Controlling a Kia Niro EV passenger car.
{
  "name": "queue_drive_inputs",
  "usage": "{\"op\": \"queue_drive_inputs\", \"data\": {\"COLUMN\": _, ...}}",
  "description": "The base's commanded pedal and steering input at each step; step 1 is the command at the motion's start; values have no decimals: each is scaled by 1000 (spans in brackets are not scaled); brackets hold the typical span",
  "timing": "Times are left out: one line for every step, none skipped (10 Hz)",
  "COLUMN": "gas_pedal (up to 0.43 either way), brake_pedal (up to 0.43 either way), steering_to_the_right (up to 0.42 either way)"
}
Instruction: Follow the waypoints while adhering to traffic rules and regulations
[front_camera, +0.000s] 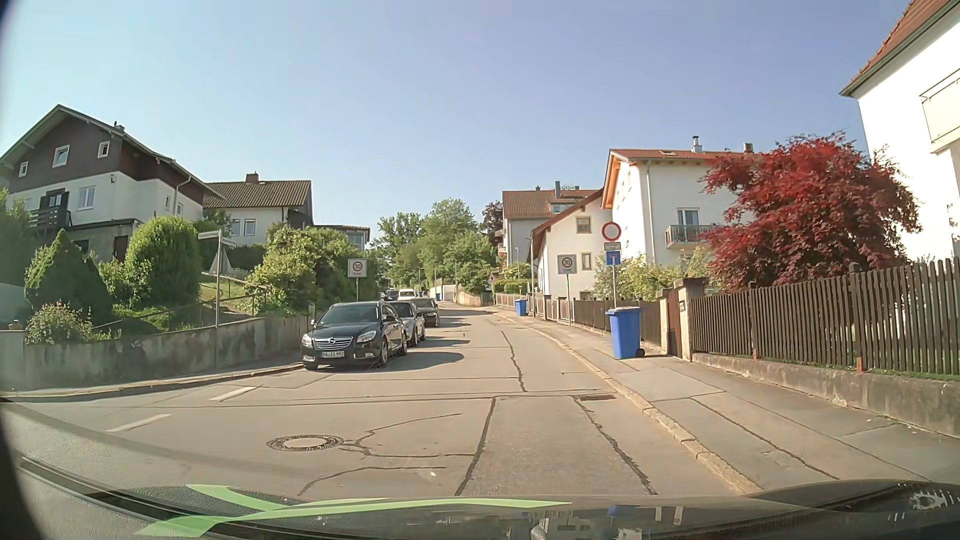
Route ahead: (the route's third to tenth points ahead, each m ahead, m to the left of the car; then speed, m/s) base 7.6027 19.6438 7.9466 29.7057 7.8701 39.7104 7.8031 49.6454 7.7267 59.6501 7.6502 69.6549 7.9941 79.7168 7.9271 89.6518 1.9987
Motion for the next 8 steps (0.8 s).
{"op": "queue_drive_inputs", "data": {"gas_pedal": 299, "brake_pedal": 384, "steering_to_the_right": 2}}
{"op": "queue_drive_inputs", "data": {"gas_pedal": 299, "brake_pedal": 384, "steering_to_the_right": 2}}
{"op": "queue_drive_inputs", "data": {"gas_pedal": 299, "brake_pedal": 384, "steering_to_the_right": 2}}
{"op": "queue_drive_inputs", "data": {"gas_pedal": 299, "brake_pedal": 384, "steering_to_the_right": 3}}
{"op": "queue_drive_inputs", "data": {"gas_pedal": 299, "brake_pedal": 390, "steering_to_the_right": 3}}
{"op": "queue_drive_inputs", "data": {"gas_pedal": 299, "brake_pedal": 384, "steering_to_the_right": 2}}
{"op": "queue_drive_inputs", "data": {"gas_pedal": 98, "brake_pedal": 372, "steering_to_the_right": 2}}
{"op": "queue_drive_inputs", "data": {"gas_pedal": 0, "brake_pedal": 366, "steering_to_the_right": 2}}
